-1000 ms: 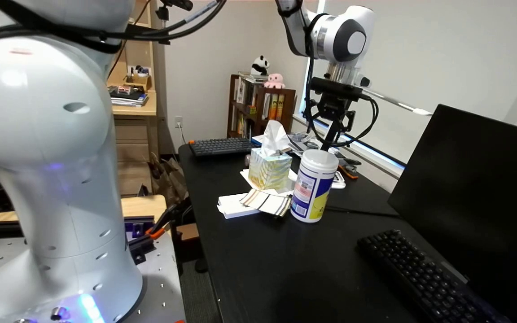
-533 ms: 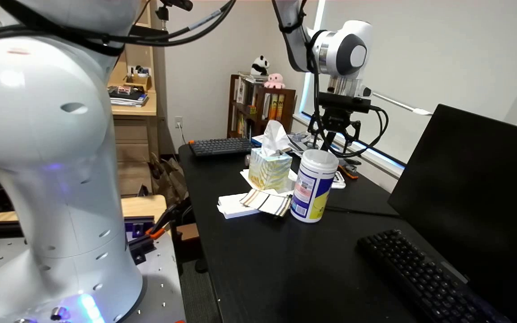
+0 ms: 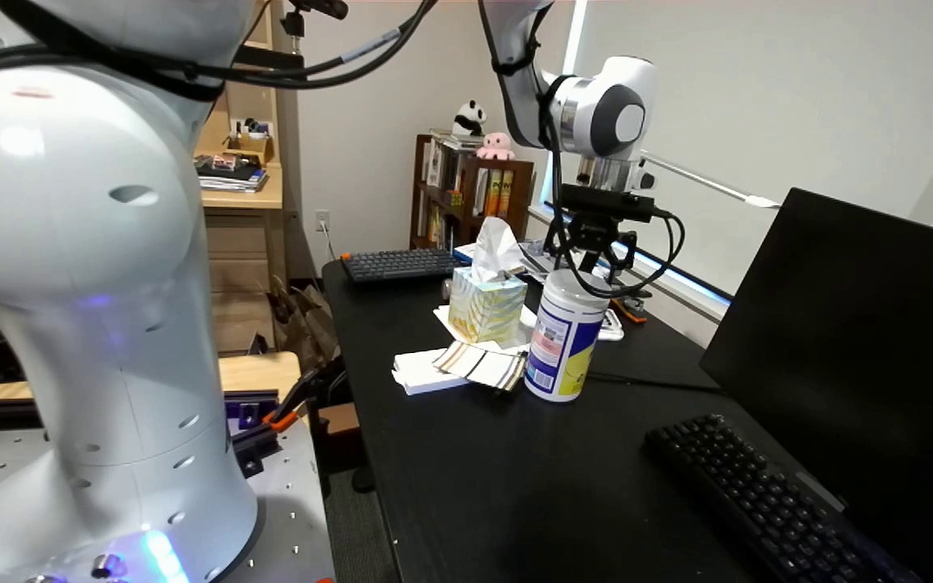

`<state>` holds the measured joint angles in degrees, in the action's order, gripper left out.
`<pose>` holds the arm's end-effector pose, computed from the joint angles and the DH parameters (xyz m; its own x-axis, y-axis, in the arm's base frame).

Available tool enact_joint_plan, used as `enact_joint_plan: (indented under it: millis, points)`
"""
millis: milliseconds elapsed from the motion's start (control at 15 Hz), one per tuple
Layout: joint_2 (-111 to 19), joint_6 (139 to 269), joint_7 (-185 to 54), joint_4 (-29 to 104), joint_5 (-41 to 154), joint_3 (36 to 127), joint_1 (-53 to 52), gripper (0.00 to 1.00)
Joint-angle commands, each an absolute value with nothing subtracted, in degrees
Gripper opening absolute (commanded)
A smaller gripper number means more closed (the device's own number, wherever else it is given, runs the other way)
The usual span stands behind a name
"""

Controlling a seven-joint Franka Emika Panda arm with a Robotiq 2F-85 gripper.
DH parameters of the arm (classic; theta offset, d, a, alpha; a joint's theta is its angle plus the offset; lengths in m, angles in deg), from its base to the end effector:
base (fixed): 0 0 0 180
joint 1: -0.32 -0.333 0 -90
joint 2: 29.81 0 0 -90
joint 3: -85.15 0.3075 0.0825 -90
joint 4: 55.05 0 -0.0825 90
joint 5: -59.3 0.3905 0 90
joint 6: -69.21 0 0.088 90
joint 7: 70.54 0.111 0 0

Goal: Move the white jar to the middle of the desk

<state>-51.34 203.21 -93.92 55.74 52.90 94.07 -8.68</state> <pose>0.5968 0.1869 0.2811 0.7067 0.7072 0.0214 0.7063 -0.7069 0.0376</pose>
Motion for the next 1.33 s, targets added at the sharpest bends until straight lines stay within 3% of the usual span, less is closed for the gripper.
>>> enact_joint_plan:
  millis: [0, 533, 1267]
  points:
    - [-48.53, 203.74, -93.62, 58.68, 52.58, 94.73, -7.74, 1.0]
    - [-42.43, 196.03, -95.06, 63.04, 52.07, 93.58, -6.67, 1.0]
    - [-45.07, 192.61, -95.04, 63.03, 51.58, 93.34, -6.76, 1.0]
